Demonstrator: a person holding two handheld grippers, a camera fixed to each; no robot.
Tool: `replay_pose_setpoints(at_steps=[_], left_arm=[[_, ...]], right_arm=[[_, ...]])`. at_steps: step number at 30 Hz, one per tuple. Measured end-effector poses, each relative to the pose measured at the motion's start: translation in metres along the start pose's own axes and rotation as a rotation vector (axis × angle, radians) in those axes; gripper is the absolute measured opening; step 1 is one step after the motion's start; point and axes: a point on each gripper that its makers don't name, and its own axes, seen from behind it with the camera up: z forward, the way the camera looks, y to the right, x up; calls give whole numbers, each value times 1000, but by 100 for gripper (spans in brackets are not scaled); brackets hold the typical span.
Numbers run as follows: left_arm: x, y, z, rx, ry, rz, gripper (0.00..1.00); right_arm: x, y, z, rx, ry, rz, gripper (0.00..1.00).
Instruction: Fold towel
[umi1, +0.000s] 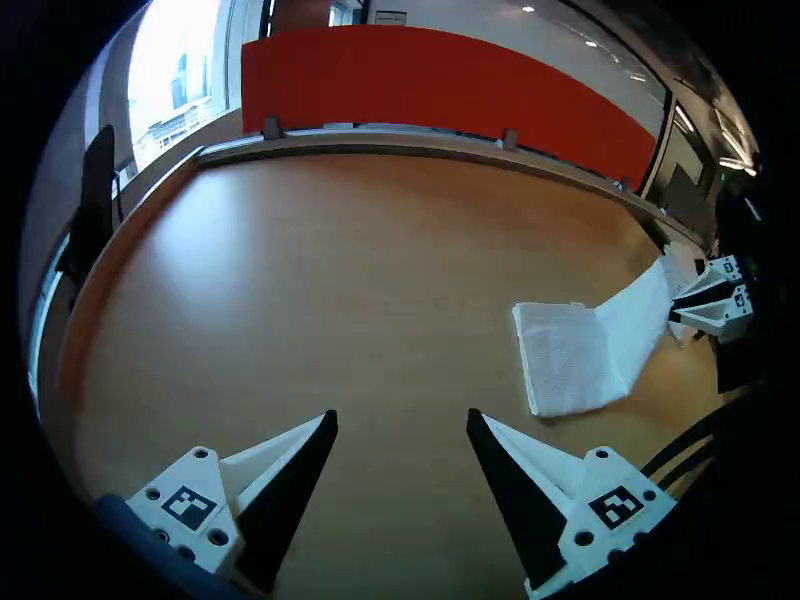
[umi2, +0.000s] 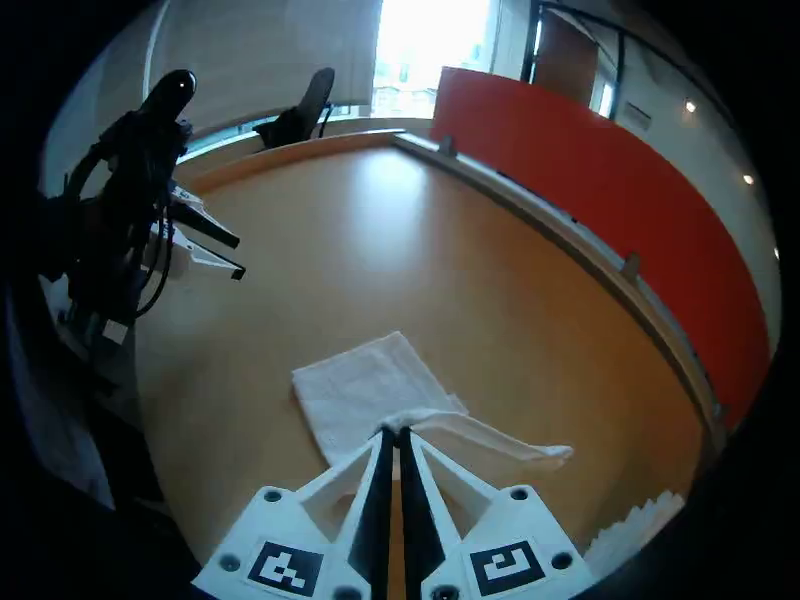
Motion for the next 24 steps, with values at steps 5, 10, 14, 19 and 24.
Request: replay_pose_setpoints(at_steps=[5,10,14,19,24], left_arm=[[0,-5,-5,9,9,-17,96],[-3,-12,-11,24,14,-38,96],[-7,-20,-17,41,16,-56,96],[-14,-31,-23,61,15,-81,96],[-19,-40,-27,78,13,-99,96]], right_arm=[[5,-10,14,42,-8,-28,4],[10,-21,29,85,-19,-55,4],[11,-29,41,115,-31,-71,4],[12,-37,50,141,-42,-81,4],[8,-39,59,154,-56,-75,4]])
